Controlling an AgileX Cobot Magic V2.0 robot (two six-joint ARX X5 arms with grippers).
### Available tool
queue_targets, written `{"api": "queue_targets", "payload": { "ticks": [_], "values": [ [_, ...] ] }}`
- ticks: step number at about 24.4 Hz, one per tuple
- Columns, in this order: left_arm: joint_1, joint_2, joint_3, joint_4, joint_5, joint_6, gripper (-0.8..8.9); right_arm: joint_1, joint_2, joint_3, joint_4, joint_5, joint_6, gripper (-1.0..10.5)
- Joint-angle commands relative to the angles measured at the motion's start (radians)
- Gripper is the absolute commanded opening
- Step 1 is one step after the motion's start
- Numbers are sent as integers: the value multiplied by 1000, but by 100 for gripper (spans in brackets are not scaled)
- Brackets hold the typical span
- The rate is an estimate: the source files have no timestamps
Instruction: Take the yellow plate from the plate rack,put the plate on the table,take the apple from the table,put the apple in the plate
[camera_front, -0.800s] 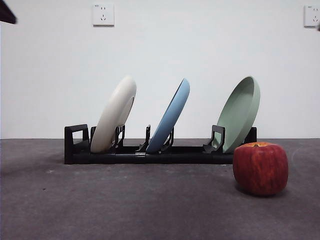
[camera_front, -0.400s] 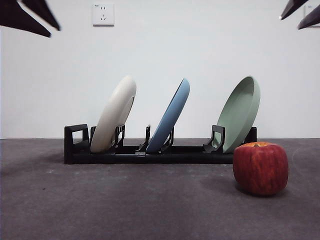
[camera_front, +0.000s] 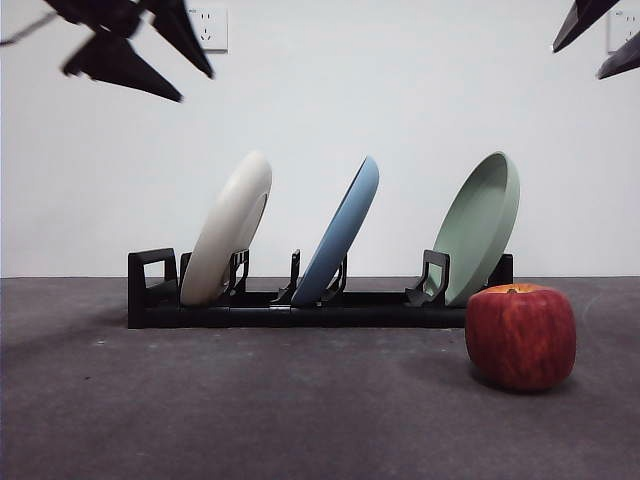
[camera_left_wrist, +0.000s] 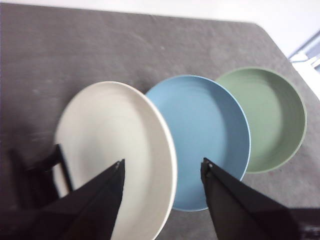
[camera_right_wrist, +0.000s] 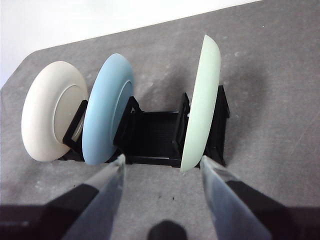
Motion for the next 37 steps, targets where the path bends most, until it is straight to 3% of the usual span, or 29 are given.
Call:
{"api": "queue_targets", "payload": {
  "ticks": [1, 17, 18, 20, 26, 32, 37],
  "values": [
    [-33, 64, 48, -8, -1, 21, 258, 2, 3, 3, -5, -2, -11, 258],
    [-126, 228, 87, -5, -83, 25, 246, 2, 3, 3, -55, -1, -12, 257],
    [-126, 228, 87, -5, -83, 25, 206, 2, 3, 3, -56, -1, -12, 257],
    [-131, 228, 87, -5, -78, 51, -15, 2, 3, 3, -56, 0, -12, 257],
    [-132, 222, 87, -5, -78, 54, -8, 2, 3, 3, -57, 2, -12, 257],
    [-150, 84, 87, -45, -74, 56, -8, 2, 3, 3, -57, 2, -11, 257],
    [-208, -116, 87, -221, -80, 142, -8, 2, 3, 3, -58, 1, -12, 256]
  ]
}}
